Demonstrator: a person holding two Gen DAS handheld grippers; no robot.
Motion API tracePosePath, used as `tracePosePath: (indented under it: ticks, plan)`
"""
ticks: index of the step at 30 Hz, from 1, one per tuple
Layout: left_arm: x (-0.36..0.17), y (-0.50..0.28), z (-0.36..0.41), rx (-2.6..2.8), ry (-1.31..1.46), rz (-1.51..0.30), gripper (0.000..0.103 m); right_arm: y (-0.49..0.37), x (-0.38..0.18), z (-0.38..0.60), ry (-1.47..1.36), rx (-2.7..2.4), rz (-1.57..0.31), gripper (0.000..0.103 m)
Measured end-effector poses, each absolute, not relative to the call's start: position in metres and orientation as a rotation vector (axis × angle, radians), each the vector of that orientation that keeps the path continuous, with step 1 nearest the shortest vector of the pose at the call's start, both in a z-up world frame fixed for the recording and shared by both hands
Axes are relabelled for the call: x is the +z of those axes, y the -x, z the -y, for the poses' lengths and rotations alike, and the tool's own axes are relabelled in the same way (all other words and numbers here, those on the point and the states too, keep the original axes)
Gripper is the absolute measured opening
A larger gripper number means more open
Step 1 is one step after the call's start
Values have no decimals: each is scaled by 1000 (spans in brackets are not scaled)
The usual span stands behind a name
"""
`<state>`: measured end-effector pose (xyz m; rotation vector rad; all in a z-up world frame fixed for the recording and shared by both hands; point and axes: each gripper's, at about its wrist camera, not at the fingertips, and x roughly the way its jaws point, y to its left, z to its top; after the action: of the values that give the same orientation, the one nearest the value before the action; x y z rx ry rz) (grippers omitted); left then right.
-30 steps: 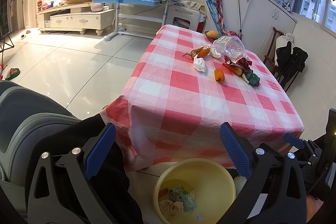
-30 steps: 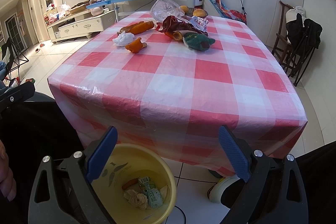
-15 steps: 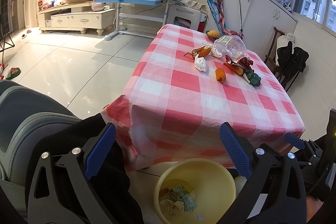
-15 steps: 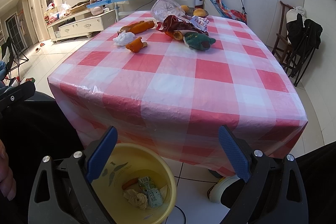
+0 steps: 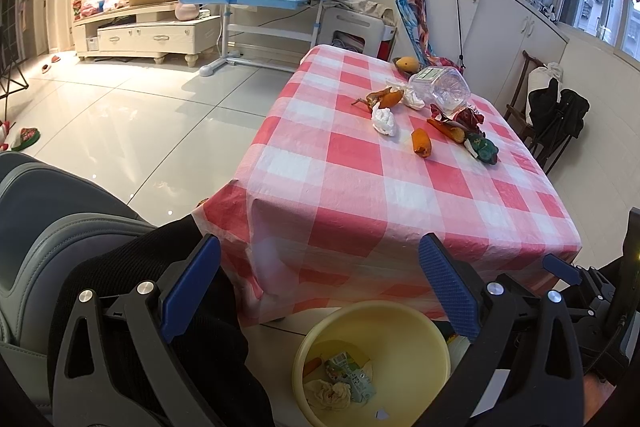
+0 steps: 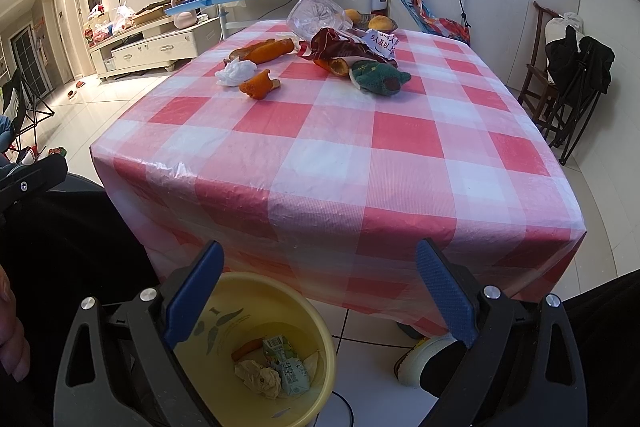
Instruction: Collect trash
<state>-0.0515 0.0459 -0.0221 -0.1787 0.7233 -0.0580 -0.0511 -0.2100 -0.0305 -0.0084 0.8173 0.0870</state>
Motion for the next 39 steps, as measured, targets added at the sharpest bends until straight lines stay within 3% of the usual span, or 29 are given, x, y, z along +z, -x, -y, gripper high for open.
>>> tracePosePath:
  ticks: [39]
  plan:
    - [-27, 52, -65, -24, 258, -741, 95, 41, -12, 191, 28, 203, -745, 92]
